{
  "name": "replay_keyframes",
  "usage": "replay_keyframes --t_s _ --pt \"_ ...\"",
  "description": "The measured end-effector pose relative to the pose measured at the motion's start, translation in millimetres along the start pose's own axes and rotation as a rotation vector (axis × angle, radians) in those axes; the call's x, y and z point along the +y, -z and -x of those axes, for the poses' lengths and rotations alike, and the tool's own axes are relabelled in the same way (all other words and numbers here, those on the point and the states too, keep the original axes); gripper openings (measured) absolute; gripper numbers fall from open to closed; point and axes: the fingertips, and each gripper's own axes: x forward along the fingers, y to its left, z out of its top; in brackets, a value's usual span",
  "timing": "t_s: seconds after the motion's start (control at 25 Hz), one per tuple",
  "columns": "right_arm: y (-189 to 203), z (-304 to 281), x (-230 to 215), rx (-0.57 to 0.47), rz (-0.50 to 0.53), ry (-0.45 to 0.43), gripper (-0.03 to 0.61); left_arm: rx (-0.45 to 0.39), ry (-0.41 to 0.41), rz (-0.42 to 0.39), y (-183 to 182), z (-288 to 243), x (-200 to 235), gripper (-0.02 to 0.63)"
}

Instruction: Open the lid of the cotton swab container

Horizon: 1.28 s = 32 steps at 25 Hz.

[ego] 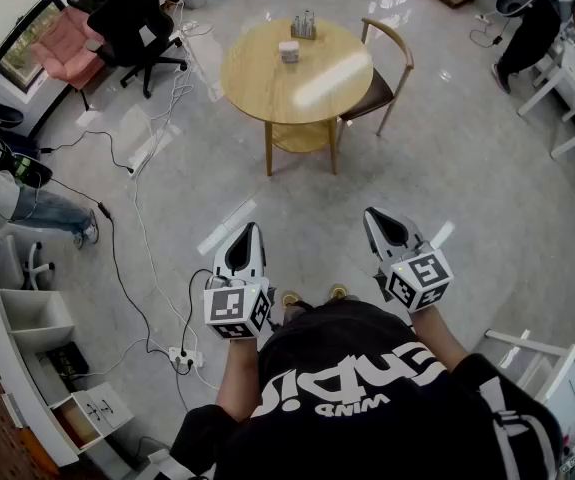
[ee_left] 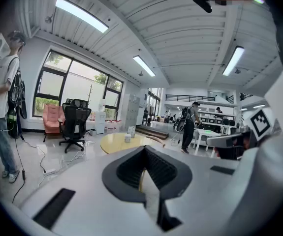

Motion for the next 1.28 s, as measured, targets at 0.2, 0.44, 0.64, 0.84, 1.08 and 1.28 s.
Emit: replay_keyframes --t_s 0.2,0.44,0.64,0.84,1.08,1.28 --pt "-3 -8 0 -0.007 0.013 -0.003 0.003 0.002 0.012 -0.001 0 -6 5 0.008" --pt "-4 -6 6 -0.033 -0.007 0.021 0.003 0.016 0.030 -0.006 1 -3 10 0.008" --pt "2 -14 20 -0.031 0.000 0.041 0.003 0.040 0.073 -0.016 6 -3 25 0.008" --pt "18 -13 27 -0.044 -0.014 0.085 0.003 0.044 0.118 -0.047 17 -7 34 0.008" --pt "20 -16 39 -0.039 -0.024 0.109 0.003 0.026 0.160 -0.067 4 -11 42 0.008" --pt "11 -27 40 -0.054 -0.020 0.118 0.003 0.025 0.171 -0.064 -1 -19 51 0.008"
